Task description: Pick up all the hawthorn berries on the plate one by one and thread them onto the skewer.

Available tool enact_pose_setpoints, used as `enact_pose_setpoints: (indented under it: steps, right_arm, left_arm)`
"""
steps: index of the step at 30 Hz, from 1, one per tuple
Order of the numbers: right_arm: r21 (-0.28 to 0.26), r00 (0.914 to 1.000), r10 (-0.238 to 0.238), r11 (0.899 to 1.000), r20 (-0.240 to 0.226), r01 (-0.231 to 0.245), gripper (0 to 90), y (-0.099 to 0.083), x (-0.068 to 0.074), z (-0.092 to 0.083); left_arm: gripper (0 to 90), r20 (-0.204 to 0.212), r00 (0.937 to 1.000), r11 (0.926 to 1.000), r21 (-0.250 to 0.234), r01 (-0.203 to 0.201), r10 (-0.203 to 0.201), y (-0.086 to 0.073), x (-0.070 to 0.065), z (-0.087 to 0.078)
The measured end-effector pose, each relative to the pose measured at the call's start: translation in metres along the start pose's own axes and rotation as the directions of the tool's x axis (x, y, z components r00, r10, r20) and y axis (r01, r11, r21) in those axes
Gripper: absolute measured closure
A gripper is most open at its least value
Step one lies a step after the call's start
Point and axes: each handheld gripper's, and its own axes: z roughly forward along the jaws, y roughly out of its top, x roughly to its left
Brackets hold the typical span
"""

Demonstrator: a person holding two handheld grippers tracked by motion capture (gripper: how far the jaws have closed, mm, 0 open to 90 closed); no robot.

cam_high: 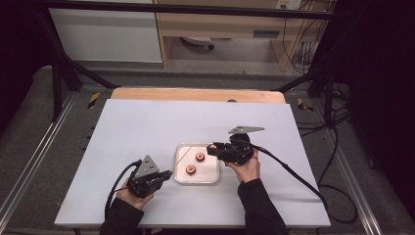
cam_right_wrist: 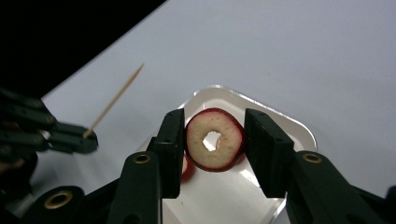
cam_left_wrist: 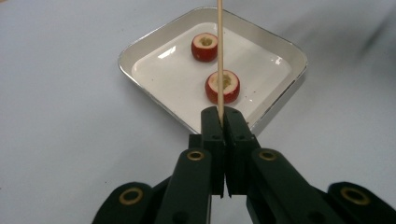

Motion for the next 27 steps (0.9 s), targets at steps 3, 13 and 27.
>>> enact_pose_setpoints:
  steps: [3, 13, 27]
  right_arm:
    - [-0.097, 0.9980, 0.060, 0.993, -0.018, -0.062, 60.0, 0.000, -0.004, -0.007]
    - [-0.303, 0.9834, 0.160, 0.936, -0.085, -0.179, 60.1, 0.000, -0.003, -0.011]
    - [-0.421, 0.9690, 0.214, 0.873, -0.124, -0.246, 60.2, -0.001, 0.001, -0.004]
  left_arm:
    - [88.2, 0.001, 1.0000, 0.9999, -0.011, -0.001, 0.001, 0.000, -0.003, 0.001]
    - [88.2, 0.015, 0.9999, 0.9995, -0.031, -0.006, 0.006, 0.003, -0.015, 0.008]
    - [88.3, 0.009, 0.9998, 0.9978, -0.063, 0.019, -0.018, 0.018, -0.028, 0.025]
